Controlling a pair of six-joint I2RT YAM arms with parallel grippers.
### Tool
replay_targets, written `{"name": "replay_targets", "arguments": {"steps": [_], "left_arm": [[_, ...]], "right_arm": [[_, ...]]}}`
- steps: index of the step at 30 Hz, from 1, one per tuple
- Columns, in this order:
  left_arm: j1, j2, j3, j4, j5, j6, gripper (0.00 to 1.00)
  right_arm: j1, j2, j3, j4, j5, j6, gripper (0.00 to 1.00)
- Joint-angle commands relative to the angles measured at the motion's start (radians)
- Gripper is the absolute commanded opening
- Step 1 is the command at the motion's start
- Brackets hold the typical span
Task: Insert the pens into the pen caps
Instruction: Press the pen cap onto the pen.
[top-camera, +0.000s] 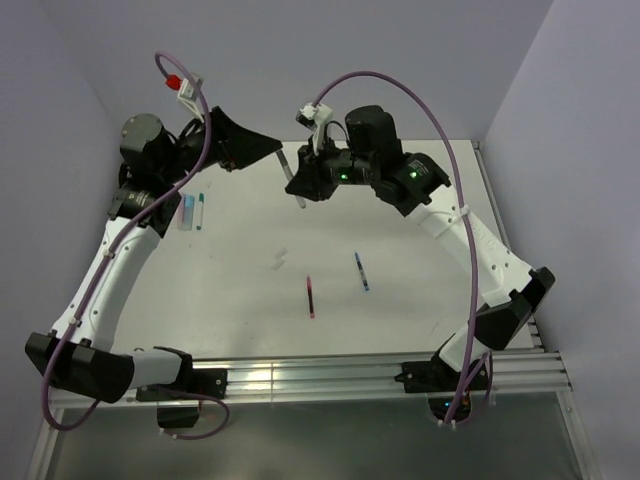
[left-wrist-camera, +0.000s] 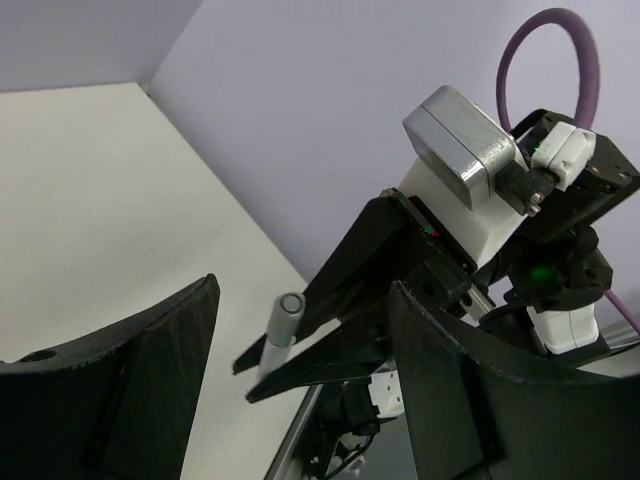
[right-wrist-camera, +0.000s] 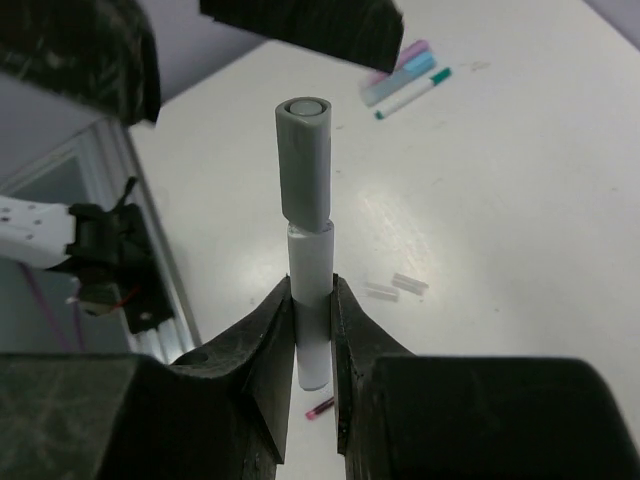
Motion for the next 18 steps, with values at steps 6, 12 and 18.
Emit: {"name": "replay_targets", "arguments": {"steps": [6, 12, 18], "left_arm": [[0.046, -0.042, -0.065, 0.309, 0.160, -0.109, 0.72], [0.047, -0.035, -0.231, 0.901, 0.339, -0.428, 0.74], [0.047, -0.026, -0.297, 1.197, 0.343, -0.589, 0.74]], "right_arm": [[-0.064, -0.055, 0.002, 0.042, -0.410, 0.057, 0.00], [-0.088, -0.043, -0.001, 0.053, -0.553, 0.086, 0.00], [-0.097, -0.044, -0.014, 0.067, -0.639, 0.106, 0.00]]}}
